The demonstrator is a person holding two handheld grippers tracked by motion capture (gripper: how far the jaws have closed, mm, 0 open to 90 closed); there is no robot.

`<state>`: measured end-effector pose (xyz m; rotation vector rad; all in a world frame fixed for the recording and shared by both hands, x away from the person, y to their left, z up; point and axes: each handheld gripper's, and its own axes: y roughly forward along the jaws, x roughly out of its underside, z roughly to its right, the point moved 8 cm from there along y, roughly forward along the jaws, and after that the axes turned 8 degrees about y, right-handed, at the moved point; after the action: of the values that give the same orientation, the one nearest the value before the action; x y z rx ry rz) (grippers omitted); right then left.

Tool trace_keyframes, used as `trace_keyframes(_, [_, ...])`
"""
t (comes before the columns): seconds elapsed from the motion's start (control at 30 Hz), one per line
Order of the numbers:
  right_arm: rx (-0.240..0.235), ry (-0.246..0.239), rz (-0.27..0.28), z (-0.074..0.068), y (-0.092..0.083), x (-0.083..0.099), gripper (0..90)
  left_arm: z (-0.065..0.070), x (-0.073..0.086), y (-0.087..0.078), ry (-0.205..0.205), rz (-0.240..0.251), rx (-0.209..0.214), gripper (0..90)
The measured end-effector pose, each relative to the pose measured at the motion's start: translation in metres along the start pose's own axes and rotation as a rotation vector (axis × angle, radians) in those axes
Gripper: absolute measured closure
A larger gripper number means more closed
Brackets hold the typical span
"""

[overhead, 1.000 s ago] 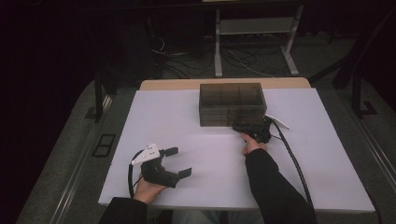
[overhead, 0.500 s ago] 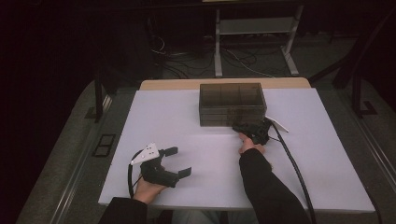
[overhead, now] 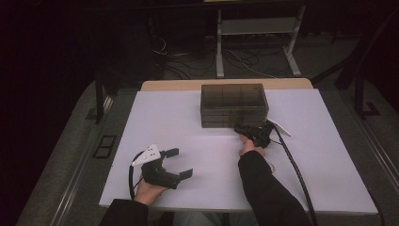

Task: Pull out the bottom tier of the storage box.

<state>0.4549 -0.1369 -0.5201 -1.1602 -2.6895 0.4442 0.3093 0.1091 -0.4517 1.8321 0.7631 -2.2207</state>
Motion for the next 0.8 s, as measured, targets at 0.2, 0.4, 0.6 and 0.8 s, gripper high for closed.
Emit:
trace_keyframes(0.2, [-0.016,0.01,0.006,0.002,-0.003,0.005,79.1,0.0,0.001,0.0,0.001,-0.008,-0.003,0.0])
trace_keyframes(0.4, [-0.029,0.022,0.007,0.005,-0.009,0.011,79.0,-0.001,0.001,0.001,0.001,-0.011,-0.005,0.0])
trace_keyframes(0.6, [-0.028,0.027,0.009,0.007,-0.014,0.016,79.0,-0.001,0.001,0.001,0.002,-0.013,-0.006,0.0])
trace_keyframes(0.8, [-0.016,0.019,0.011,0.008,-0.017,0.02,78.9,-0.001,0.002,0.001,-0.003,-0.014,-0.009,0.0])
